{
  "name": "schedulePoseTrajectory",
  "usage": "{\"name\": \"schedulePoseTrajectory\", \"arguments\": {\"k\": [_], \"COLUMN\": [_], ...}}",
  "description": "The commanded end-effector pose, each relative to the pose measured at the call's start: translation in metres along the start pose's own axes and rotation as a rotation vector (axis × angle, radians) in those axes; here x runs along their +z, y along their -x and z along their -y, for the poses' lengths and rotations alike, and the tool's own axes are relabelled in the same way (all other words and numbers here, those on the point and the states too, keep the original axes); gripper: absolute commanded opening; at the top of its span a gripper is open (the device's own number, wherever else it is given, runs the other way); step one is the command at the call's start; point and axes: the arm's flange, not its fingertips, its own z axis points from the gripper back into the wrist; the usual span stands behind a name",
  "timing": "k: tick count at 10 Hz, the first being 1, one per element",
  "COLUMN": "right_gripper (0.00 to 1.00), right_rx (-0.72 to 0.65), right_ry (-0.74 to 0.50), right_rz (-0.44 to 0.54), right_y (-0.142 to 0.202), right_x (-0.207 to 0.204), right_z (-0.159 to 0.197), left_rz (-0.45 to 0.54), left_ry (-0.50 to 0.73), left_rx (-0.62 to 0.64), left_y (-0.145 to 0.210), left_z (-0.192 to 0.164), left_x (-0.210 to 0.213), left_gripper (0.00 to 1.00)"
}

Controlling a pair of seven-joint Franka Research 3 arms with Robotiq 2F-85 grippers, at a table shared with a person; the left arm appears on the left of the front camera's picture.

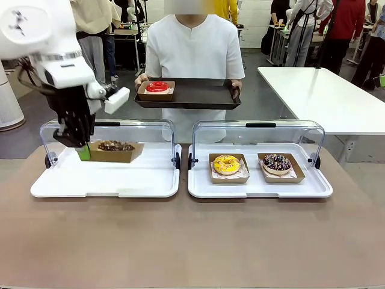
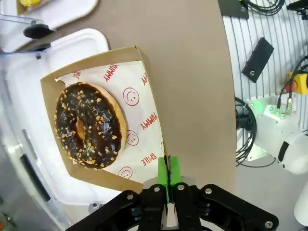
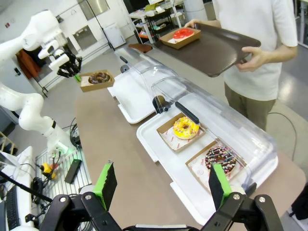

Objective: Provide the desired donut to the person.
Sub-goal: Pick up and lift the Paper togo box containing the Donut pointed at by the person, then place the picked Paper togo box onto the Handle tray extended by the person.

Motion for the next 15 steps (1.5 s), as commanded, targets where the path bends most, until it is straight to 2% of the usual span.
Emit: {"name": "schedulePoseTrajectory", "arguments": {"k": [1,3,6,7,15], "right_gripper": [1.00,1.00,1.00,1.00,1.00], "right_rx": [-0.001,-0.001,-0.001,-0.001,-0.001], "right_ry": [-0.002,-0.002,-0.002,-0.002,-0.002], "right_rz": [-0.001,-0.001,-0.001,-0.001,-0.001], "right_y": [0.001,0.001,0.001,0.001,0.001], "right_x": [-0.001,-0.001,-0.001,-0.001,-0.001], "right_z": [-0.001,-0.001,-0.001,-0.001,-0.001], "left_rz": [0.037,0.065,0.068,0.048,0.048], "left_ry": [-0.057,-0.077,-0.118,-0.094,-0.094], "left_rx": [0.002,0.025,0.034,0.024,0.024], "left_y": [-0.006,-0.003,0.003,0.002,0.002], "left_z": [0.000,-0.011,-0.024,-0.015,-0.015], "left_x": [0.022,0.032,0.022,0.032,0.032], "left_gripper": [0.00,0.00,0.00,0.00,0.00]}}
